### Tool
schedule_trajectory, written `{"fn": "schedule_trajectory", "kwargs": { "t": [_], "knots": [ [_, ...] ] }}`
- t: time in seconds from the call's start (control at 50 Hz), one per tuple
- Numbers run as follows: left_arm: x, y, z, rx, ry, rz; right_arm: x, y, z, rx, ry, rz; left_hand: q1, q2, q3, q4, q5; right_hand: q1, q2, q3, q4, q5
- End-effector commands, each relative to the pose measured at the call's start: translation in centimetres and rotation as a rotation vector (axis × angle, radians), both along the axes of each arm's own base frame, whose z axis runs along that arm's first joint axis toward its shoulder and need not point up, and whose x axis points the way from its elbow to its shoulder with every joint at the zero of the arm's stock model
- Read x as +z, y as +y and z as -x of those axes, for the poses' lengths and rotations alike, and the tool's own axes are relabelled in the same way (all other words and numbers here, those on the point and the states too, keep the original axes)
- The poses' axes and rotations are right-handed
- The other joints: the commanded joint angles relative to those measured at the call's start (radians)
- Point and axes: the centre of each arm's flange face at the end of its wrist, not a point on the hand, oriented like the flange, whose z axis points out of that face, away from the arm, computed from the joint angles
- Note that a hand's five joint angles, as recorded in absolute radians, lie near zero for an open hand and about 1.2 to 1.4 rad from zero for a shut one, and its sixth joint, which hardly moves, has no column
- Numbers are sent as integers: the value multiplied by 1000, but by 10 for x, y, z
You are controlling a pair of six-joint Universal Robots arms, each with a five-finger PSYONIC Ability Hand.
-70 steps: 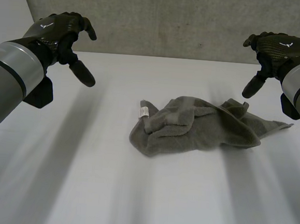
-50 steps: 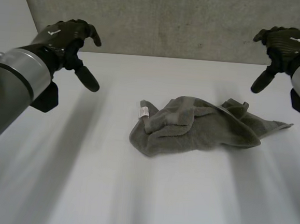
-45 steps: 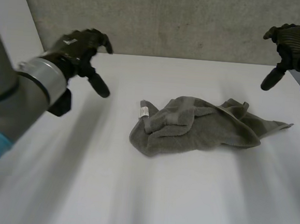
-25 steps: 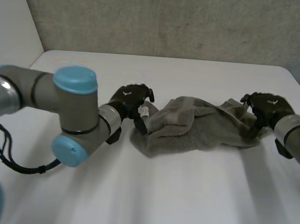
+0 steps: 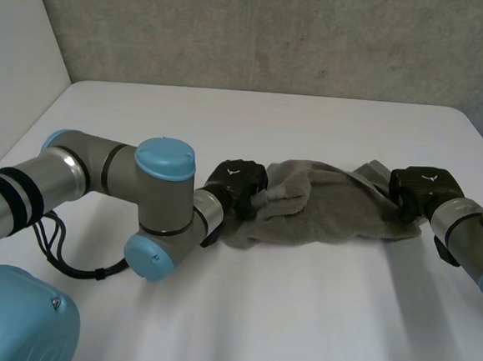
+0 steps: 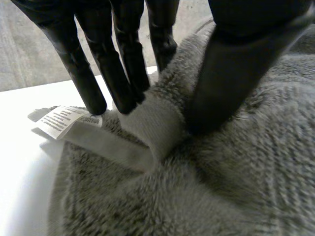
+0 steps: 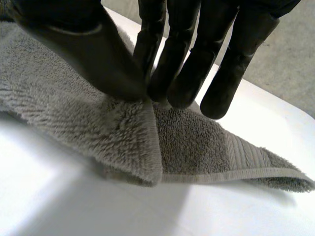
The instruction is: Fold the towel.
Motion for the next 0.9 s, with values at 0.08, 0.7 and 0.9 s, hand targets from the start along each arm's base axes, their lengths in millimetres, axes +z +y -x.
{"fn": "schedule_trajectory", "kwargs": {
  "t": [0.08, 0.7, 0.9],
  "knots": [
    [37, 0, -2, 8, 36, 53, 37, 11, -6, 44, -35, 91, 363, 336, 357, 348, 366, 106, 107, 118, 115, 101],
    [56, 46, -204, 343, -93, -75, 12, 205, -128, 716, -46, -58, 97, 70, 91, 83, 101, -319, -318, -307, -310, -324],
    [68, 33, -207, 328, -135, 19, 37, 147, -94, 500, -54, 30, -829, -856, -835, -843, -825, -924, -923, -912, -915, -929]
  ]
}}
